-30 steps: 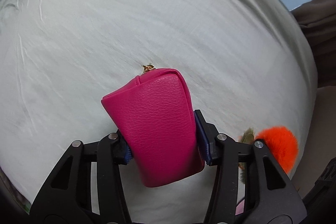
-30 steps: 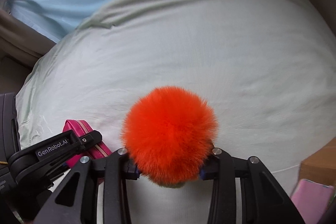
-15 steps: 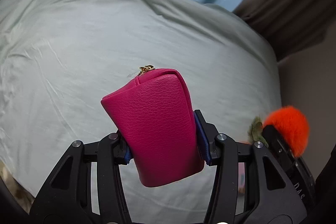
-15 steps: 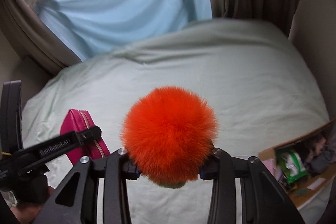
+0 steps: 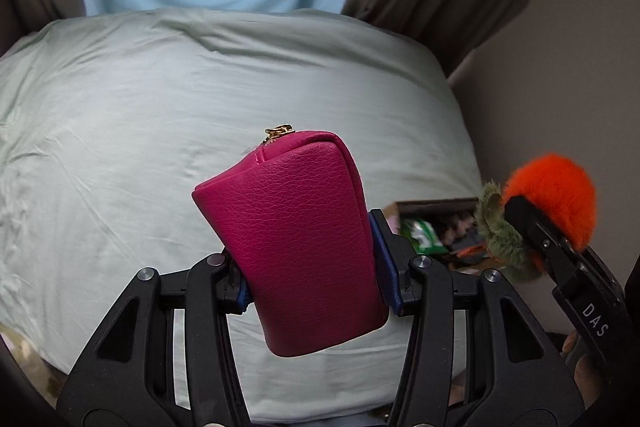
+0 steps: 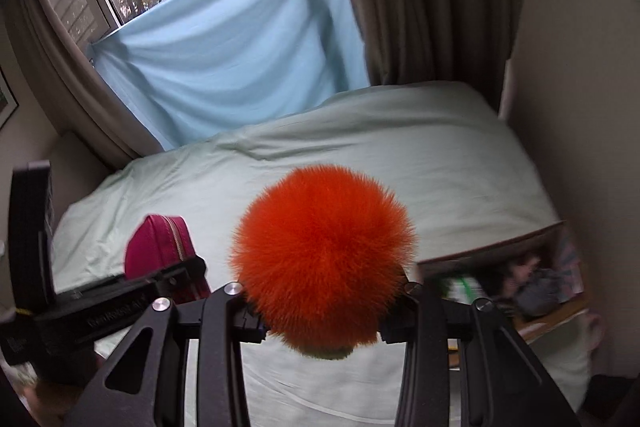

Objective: Organize soft objects
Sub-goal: 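Carry the pink pouch and orange pom-pom into the box with both tools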

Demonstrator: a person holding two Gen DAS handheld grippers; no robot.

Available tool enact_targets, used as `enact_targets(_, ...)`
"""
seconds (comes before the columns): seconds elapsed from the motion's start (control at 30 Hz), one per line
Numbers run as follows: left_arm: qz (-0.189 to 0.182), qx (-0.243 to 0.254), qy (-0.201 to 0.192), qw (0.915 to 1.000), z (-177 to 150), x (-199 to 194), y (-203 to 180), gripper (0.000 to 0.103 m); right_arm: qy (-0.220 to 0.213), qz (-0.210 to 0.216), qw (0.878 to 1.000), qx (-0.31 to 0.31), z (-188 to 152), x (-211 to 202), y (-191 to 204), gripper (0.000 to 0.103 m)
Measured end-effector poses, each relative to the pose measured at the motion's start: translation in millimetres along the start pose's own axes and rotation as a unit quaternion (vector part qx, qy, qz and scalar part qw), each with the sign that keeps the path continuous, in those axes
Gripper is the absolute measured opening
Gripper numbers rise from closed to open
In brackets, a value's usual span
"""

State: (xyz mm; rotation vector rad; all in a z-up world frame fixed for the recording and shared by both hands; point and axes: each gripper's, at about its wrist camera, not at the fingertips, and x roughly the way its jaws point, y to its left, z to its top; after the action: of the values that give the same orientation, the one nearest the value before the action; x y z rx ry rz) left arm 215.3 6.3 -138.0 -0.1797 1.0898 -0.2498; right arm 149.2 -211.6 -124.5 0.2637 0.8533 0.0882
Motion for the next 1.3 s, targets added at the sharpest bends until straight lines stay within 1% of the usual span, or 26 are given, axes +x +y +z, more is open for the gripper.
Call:
enact_targets(0.1,-0.01,0.003,0.005,0.9999,-16,6,-40,0.045,0.004,-0.012,1.0,-0.001,-7,-20,-43,0.035)
enact_targets(0.17,-0.011,0.012,0.011,0.9998,-27,15,-68,0.045,0.007,-0.021,1.0,-0.002,-9,-27,-67,0.035)
enact_targets(0.27,-0.019,0.018,0.025,0.9993,-43,35,-109,0.045,0.014,-0.036,0.999,-0.003,-13,-39,-113,0.035)
enact_targets(0.33,-0.028,0.022,0.037,0.9987,-53,51,-136,0.045,0.02,-0.041,0.999,-0.001,-15,-41,-139,0.035)
enact_targets(0.43,-0.029,0.04,0.057,0.9971,-64,76,-172,0.045,0.03,-0.049,0.998,0.006,-18,-37,-177,0.035)
enact_targets(0.6,-0.033,0.068,0.092,0.9929,-78,119,-217,0.045,0.053,-0.054,0.997,0.029,-22,-17,-233,0.035)
enact_targets(0.77,-0.025,0.085,0.126,0.988,-86,171,-246,0.045,0.084,-0.053,0.994,0.041,-25,21,-271,0.035)
enact_targets(0.97,-0.015,0.093,0.161,0.9824,-95,223,-267,0.045,0.123,-0.052,0.99,0.05,-30,76,-311,0.035)
enact_targets(1.17,-0.003,0.101,0.193,0.976,-99,270,-275,0.045,0.17,-0.05,0.982,0.061,-34,124,-336,0.035)
enact_targets(1.27,0.0,0.104,0.206,0.9731,-106,284,-278,0.045,0.187,-0.052,0.979,0.068,-36,140,-343,0.036)
enact_targets(1.3,-0.004,0.107,0.209,0.9719,-108,286,-281,0.046,0.191,-0.052,0.978,0.072,-36,144,-346,0.038)
